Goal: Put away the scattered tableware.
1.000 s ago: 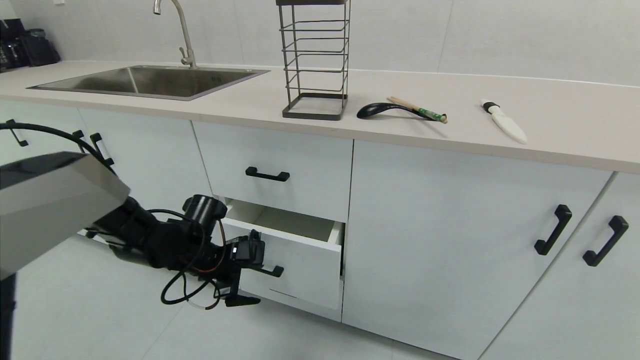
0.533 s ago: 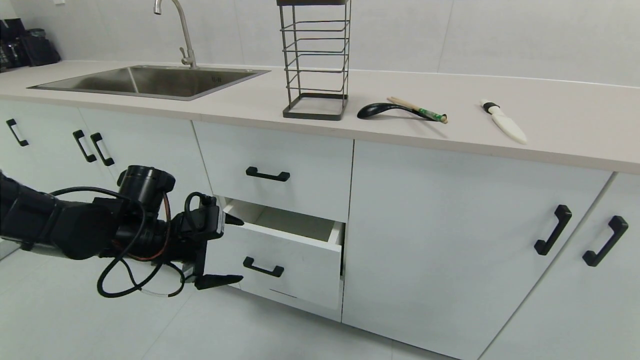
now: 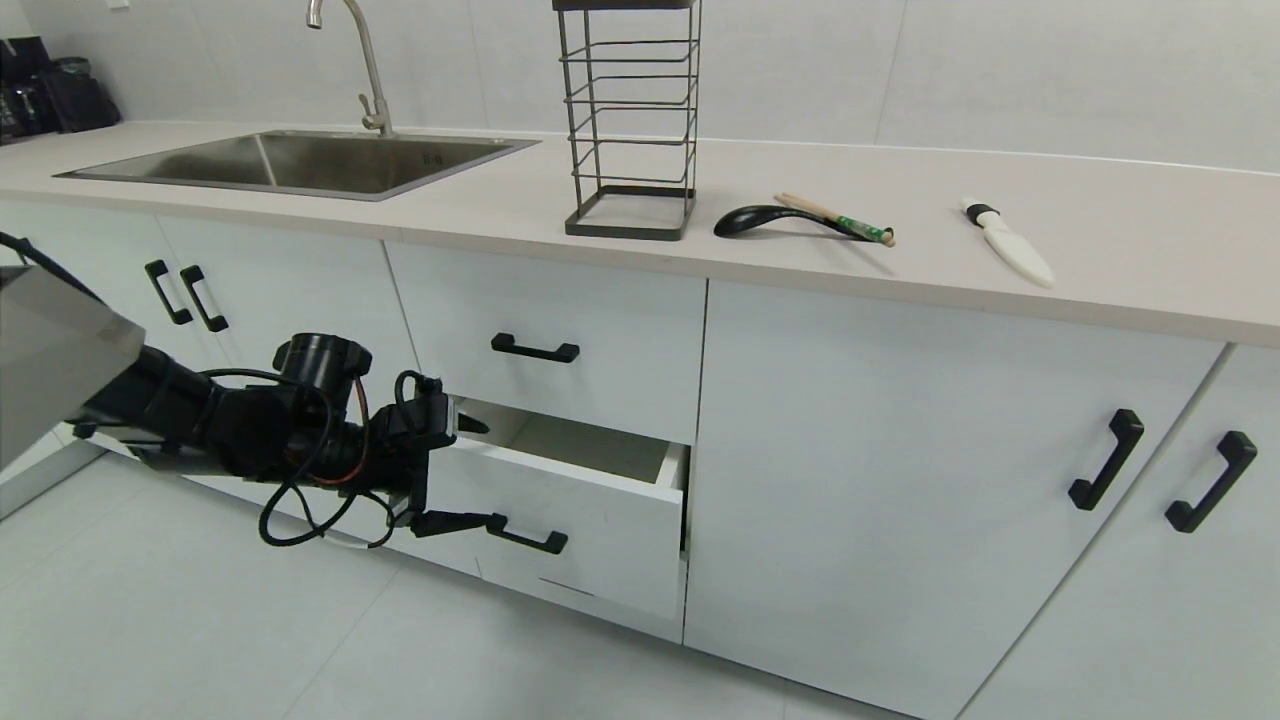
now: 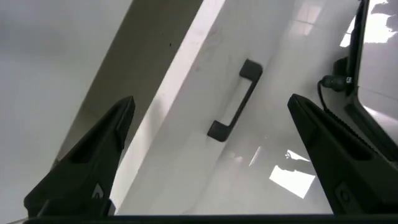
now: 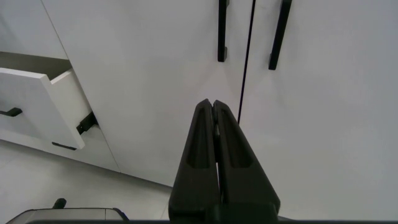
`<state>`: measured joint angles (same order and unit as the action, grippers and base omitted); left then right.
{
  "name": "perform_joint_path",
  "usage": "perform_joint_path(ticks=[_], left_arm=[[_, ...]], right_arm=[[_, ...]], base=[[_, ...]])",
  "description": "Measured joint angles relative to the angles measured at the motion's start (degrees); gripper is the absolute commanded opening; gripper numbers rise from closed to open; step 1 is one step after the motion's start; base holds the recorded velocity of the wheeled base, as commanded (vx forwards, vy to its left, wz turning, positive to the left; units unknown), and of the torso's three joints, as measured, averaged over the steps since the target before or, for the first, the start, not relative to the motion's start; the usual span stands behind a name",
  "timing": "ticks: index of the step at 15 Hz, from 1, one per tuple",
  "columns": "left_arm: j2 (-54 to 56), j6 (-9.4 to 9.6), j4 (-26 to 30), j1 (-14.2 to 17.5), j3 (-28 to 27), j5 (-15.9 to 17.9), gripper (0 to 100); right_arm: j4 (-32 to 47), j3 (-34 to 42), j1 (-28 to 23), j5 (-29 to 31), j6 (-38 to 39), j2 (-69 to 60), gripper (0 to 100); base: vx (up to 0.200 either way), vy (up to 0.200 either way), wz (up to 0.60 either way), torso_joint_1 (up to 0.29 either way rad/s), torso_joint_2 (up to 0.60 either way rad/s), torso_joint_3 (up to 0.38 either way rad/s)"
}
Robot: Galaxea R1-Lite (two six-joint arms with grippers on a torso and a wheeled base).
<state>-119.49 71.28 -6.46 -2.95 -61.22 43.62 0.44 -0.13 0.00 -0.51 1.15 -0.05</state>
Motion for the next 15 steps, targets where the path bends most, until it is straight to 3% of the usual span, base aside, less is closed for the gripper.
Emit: perform_joint_path(ticks=[3,7,15], left_arm=[[-6.0,0.07,-0.5,0.2,-4.7,0.0,100],[-9.8,0.18,-0.9,0.6,-5.6,0.0,100],[-8.6,0.1,-1.1,0.6,1.8,-0.5,100]], right_arm=[[0.0,0.0,0.0,0.0,0.0,0.0,0],[0.0,0.0,0.0,0.0,0.0,0.0,0],[0.0,0.0,0.0,0.0,0.0,0.0,0]], base=[[0.0,0.0,0.0,0.0,0.0,0.0],[0.0,0.0,0.0,0.0,0.0,0.0],[0.0,0.0,0.0,0.0,0.0,0.0]])
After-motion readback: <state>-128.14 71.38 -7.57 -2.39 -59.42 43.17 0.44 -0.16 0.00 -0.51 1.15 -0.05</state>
